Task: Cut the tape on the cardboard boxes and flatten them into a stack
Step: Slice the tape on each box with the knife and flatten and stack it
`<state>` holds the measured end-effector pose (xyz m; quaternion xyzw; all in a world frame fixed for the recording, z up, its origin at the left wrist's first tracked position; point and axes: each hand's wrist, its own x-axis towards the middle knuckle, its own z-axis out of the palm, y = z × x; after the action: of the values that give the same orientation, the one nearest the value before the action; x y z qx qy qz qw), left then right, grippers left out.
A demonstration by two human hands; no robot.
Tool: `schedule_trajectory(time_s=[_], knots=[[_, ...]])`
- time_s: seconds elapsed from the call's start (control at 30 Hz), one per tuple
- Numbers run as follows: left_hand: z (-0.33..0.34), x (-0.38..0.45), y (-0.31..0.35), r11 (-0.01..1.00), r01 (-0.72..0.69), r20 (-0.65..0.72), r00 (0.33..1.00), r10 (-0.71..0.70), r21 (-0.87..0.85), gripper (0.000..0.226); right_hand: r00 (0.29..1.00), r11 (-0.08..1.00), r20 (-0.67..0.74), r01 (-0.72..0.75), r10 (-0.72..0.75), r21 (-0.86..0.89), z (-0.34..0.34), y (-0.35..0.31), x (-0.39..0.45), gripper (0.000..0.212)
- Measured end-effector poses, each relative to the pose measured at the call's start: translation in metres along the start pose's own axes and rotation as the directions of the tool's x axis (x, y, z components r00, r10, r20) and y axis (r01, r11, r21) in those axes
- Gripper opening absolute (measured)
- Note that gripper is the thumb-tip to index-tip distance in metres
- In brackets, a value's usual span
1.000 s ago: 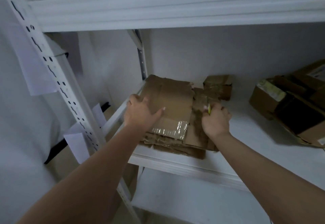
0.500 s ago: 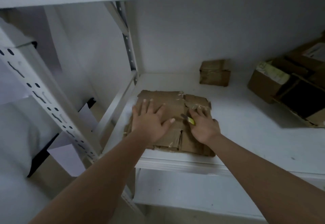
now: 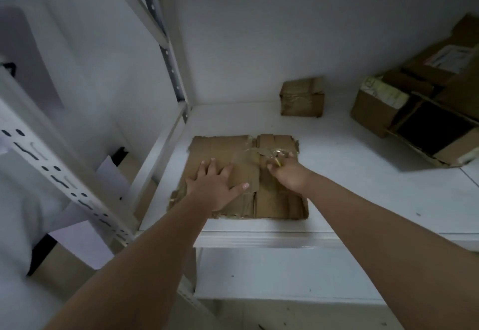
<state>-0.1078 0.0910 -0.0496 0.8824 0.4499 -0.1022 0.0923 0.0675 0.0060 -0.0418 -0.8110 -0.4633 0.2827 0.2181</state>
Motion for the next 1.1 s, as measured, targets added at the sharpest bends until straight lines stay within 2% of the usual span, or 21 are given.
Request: schedule_trajectory(time_s=[0.07, 0.17, 0.23, 0.33, 0.47, 0.6, 0.83, 1.0, 1.1], knots=[[-0.013, 0.000, 0.004, 0.999, 0.013, 0.026, 1.000, -0.014, 0.037, 0.085, 0.985, 0.968, -0.153, -0.035, 0.074, 0.247, -0.017, -0.001, -0.010, 0.026], [-0.031, 0.002, 0.015, 0.994, 0.047, -0.012, 0.999, -0.046, 0.102, 0.087, 0.932, 0.928, -0.331, -0.015, 0.148, 0.372, -0.034, 0.017, -0.022, 0.020], [-0.041, 0.003, 0.033, 0.993, 0.009, -0.147, 0.989, 0.008, 0.121, 0.079, 0.910, 0.910, -0.376, -0.005, 0.176, 0.415, -0.044, 0.032, -0.032, 0.019], [-0.050, 0.002, 0.079, 0.986, -0.146, -0.312, 0.936, 0.162, 0.076, 0.067, 0.879, 0.875, -0.425, 0.020, 0.215, 0.484, -0.066, 0.057, -0.046, 0.021], [-0.049, 0.000, 0.158, 0.923, -0.383, -0.376, 0.850, 0.368, 0.037, 0.060, 0.863, 0.868, -0.453, 0.035, 0.223, 0.495, -0.100, 0.091, -0.069, 0.026], [-0.043, 0.003, 0.238, 0.872, -0.489, -0.426, 0.793, 0.436, -0.017, 0.054, 0.861, 0.879, -0.455, 0.018, 0.229, 0.476, -0.127, 0.148, -0.096, 0.023], [-0.039, -0.003, 0.365, 0.858, -0.493, -0.433, 0.811, 0.393, -0.145, 0.056, 0.841, 0.894, -0.465, -0.048, 0.277, 0.446, -0.198, 0.250, -0.135, 0.023], [-0.026, -0.004, 0.420, 0.877, -0.408, -0.486, 0.838, 0.248, -0.255, 0.052, 0.856, 0.900, -0.457, -0.020, 0.240, 0.436, -0.224, 0.287, -0.145, 0.019], [-0.016, -0.004, 0.438, 0.842, -0.360, -0.545, 0.833, 0.096, -0.402, 0.042, 0.875, 0.902, -0.433, -0.010, 0.217, 0.432, -0.226, 0.303, -0.145, 0.021]])
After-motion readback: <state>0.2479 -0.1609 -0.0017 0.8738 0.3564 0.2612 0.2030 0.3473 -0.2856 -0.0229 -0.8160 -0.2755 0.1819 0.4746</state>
